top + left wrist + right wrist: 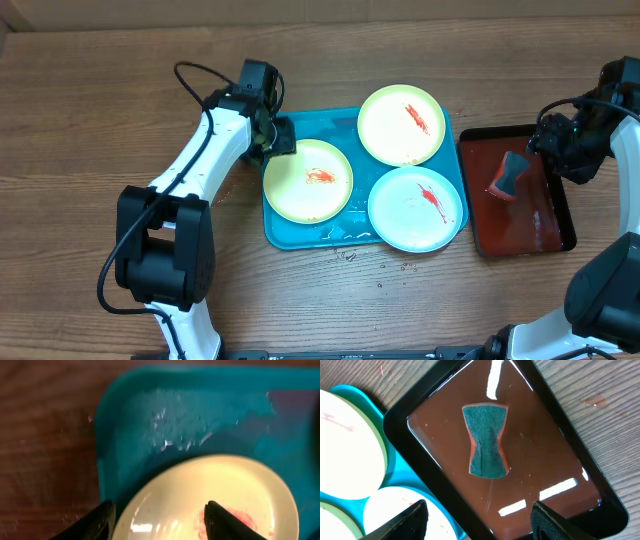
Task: Clean dirty plates on tray and stack at the side
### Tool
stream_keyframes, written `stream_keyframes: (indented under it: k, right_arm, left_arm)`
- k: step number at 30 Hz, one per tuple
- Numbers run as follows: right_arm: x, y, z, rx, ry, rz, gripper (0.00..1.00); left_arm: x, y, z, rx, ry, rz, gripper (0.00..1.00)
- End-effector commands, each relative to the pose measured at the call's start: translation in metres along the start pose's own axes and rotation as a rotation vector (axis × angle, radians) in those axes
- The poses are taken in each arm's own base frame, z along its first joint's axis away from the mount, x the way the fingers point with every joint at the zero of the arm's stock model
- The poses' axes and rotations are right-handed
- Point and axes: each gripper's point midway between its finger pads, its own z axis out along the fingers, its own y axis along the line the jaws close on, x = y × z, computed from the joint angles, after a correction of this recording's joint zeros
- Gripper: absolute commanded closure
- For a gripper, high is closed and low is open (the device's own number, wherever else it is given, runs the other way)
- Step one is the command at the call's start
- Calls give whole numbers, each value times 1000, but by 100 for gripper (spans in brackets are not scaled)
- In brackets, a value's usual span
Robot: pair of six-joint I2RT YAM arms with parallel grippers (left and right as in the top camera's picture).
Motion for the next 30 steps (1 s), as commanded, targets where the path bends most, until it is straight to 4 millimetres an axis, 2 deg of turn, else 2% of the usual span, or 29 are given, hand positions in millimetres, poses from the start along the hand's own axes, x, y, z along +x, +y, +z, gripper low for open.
stream_keyframes:
  k: [1, 6, 14, 18, 26, 30]
  right_arm:
    - [-5, 2, -6, 1, -28, -18, 33]
    - [-6, 2, -6, 2, -29, -22, 32]
    - [-7, 2, -6, 1, -33, -22, 32]
    - [-7, 2, -6, 1, -33, -22, 32]
    - [-7, 2, -6, 0, -35, -22, 31]
    - [-7, 2, -6, 0, -35, -22, 30]
  left_arm:
    - [-24, 13, -3, -83, -95, 31, 40]
    - [-31, 3, -1, -42, -126, 141, 42]
    - [-45, -3, 3, -25, -202, 229, 43]
    - [-41, -11, 8, 26, -203, 281, 41]
    - [-31, -5, 23, 22, -205, 286, 35]
    - [-33, -6, 25, 26, -224, 287, 35]
